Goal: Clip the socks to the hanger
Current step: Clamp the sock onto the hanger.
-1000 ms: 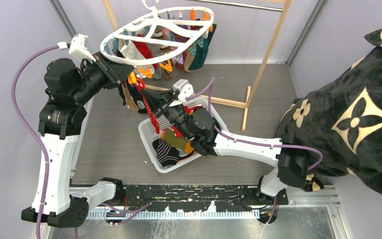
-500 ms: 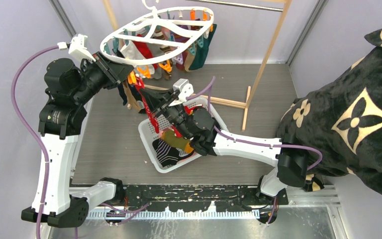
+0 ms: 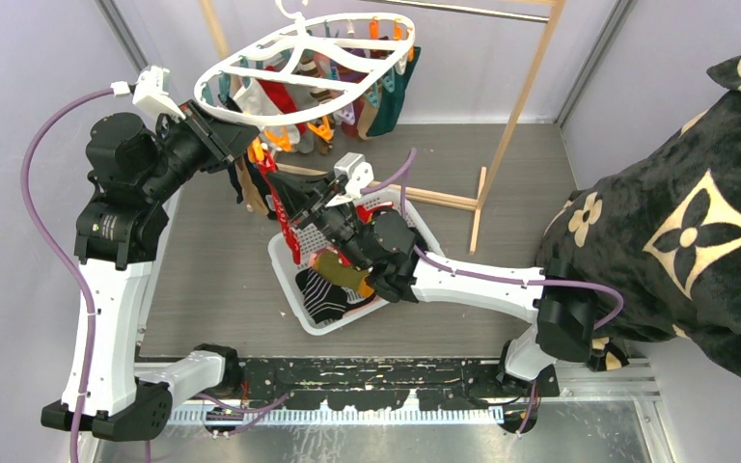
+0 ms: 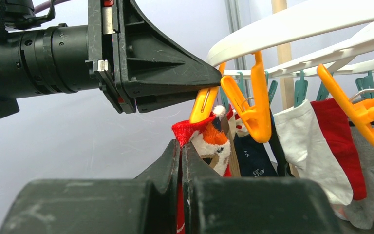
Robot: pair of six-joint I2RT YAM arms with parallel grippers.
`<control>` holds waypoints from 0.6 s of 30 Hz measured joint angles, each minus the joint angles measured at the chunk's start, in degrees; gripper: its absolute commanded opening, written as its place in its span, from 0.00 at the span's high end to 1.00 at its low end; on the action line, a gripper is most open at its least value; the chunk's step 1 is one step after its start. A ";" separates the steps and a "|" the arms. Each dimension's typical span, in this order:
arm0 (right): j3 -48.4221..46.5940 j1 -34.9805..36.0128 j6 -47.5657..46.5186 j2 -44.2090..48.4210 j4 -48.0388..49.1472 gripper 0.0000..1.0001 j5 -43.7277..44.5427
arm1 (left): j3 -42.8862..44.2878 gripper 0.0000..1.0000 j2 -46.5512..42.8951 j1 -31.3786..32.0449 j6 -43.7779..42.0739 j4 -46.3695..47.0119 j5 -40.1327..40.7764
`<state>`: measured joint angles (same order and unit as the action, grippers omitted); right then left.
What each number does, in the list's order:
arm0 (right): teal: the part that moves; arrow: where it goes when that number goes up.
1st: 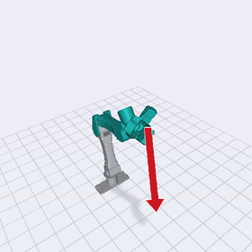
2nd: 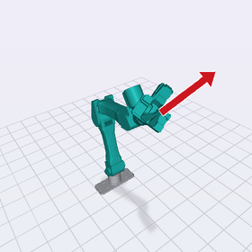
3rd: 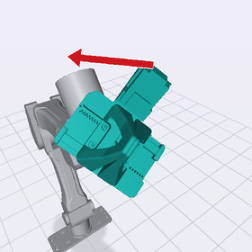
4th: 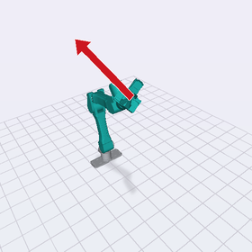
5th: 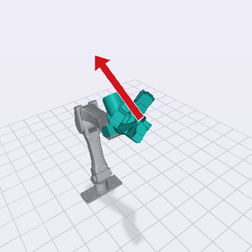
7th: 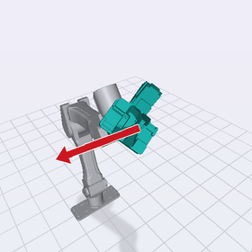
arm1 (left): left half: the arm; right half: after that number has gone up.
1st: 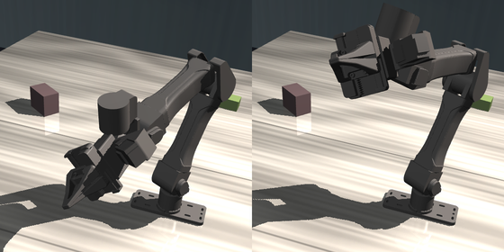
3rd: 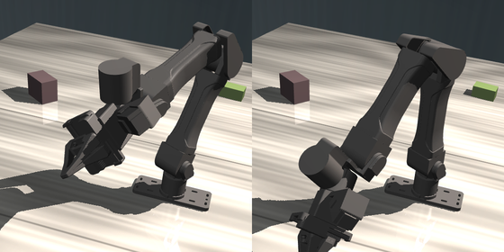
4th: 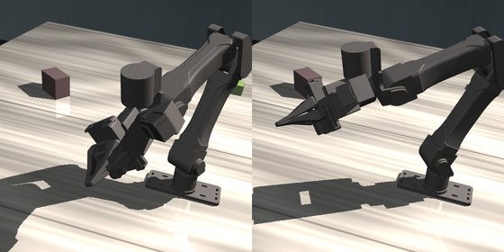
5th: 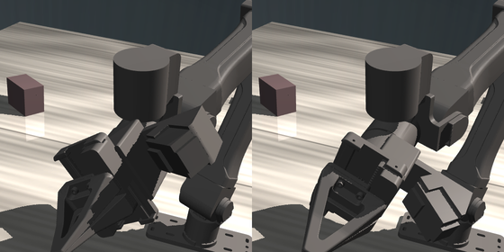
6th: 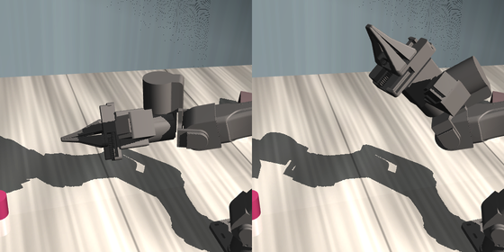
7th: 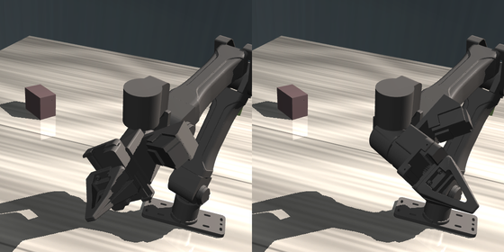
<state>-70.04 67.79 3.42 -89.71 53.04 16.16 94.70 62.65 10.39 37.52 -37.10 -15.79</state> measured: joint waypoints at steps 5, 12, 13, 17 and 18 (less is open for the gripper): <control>-0.59 0.07 -0.04 -0.61 0.20 0.99 0.02 | 0.00 0.93 0.00 0.00 0.00 0.00 0.02; -2.99 0.24 -0.37 -2.01 0.72 0.99 0.02 | 0.02 0.78 0.00 0.00 0.00 0.02 0.28; -3.19 0.24 -0.48 -2.16 0.74 0.99 0.02 | 0.02 0.70 0.00 0.00 -0.02 0.00 0.31; -3.67 0.24 -0.57 -2.32 0.72 0.99 0.00 | 0.44 0.38 0.00 0.00 -0.13 -0.46 0.46; -3.69 0.24 -0.59 -2.32 0.72 0.99 0.00 | 0.66 0.28 0.00 0.00 -0.09 -0.66 0.55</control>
<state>-73.73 68.03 2.83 -92.03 53.76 16.16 95.35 62.65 10.39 37.43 -37.76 -15.25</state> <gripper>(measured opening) 0.068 0.501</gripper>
